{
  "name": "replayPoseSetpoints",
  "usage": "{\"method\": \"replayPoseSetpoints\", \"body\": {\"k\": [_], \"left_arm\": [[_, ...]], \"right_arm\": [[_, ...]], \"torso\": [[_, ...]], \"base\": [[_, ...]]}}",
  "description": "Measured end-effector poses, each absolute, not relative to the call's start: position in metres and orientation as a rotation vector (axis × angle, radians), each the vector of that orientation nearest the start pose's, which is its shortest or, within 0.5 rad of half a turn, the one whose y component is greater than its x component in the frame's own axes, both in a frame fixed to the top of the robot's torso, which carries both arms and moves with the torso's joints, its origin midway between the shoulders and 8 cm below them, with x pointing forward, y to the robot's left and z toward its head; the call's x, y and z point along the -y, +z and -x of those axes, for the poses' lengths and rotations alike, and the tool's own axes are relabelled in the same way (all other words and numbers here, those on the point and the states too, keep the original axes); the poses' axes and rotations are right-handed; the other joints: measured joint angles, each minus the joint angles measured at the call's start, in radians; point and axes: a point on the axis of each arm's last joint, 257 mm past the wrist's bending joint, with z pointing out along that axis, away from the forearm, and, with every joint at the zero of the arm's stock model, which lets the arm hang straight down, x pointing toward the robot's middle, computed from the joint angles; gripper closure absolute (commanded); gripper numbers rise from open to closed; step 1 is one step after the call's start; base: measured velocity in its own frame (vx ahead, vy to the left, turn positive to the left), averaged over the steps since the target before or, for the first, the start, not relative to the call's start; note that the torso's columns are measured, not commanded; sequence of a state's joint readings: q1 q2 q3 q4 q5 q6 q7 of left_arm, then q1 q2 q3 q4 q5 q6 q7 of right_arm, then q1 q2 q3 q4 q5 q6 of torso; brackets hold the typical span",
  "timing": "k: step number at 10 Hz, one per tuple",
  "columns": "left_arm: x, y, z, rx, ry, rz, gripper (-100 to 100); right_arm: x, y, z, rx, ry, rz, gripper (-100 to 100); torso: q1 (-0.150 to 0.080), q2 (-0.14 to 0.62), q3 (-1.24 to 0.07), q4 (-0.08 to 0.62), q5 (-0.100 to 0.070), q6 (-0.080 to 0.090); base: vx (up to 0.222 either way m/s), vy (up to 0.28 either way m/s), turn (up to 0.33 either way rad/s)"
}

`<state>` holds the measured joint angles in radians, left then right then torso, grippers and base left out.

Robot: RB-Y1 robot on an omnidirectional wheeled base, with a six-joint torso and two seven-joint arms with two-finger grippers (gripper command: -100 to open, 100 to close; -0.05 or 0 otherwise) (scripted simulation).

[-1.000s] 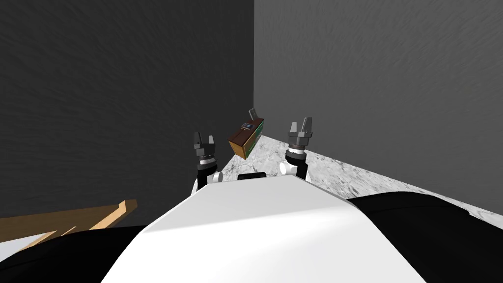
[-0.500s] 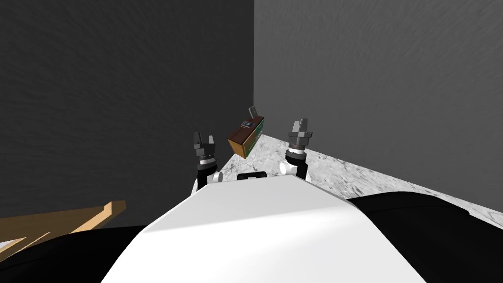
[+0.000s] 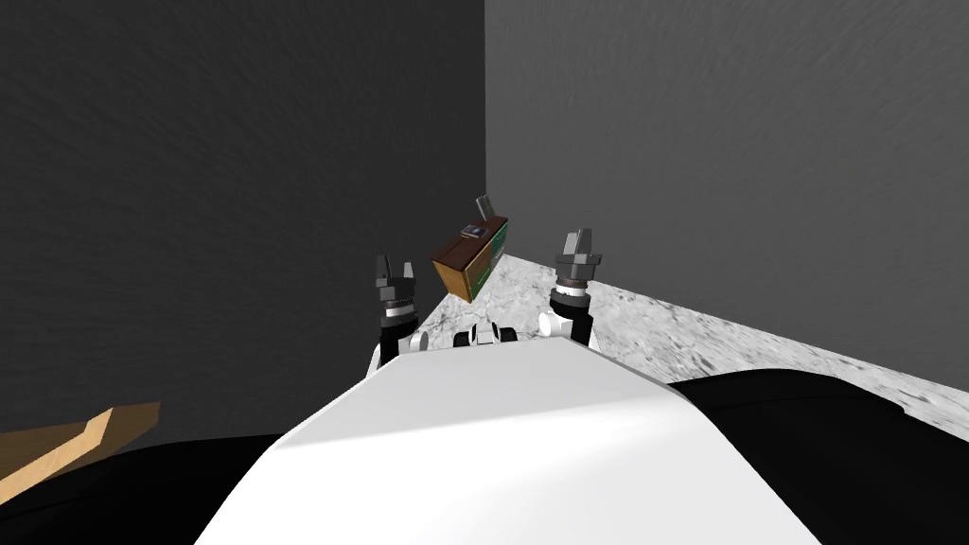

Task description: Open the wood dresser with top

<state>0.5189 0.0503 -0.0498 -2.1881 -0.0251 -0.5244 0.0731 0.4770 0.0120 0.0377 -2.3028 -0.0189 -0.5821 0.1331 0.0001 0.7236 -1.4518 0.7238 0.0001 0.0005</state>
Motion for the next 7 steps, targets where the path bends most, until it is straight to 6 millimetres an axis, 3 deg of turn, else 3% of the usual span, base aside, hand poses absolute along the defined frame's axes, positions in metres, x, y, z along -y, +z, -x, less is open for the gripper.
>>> {"method": "replayPoseSetpoints", "body": {"k": [7], "left_arm": [[-0.273,-0.108,-0.389,-0.917,-1.346,0.877,-100]], "right_arm": [[0.265,0.056,-0.326,-0.53,1.259,-0.539,0]], "torso": [[-0.001,0.015,-0.024,0.014,0.0,-0.001]], "base": [[0.075,0.01,-0.255]]}}
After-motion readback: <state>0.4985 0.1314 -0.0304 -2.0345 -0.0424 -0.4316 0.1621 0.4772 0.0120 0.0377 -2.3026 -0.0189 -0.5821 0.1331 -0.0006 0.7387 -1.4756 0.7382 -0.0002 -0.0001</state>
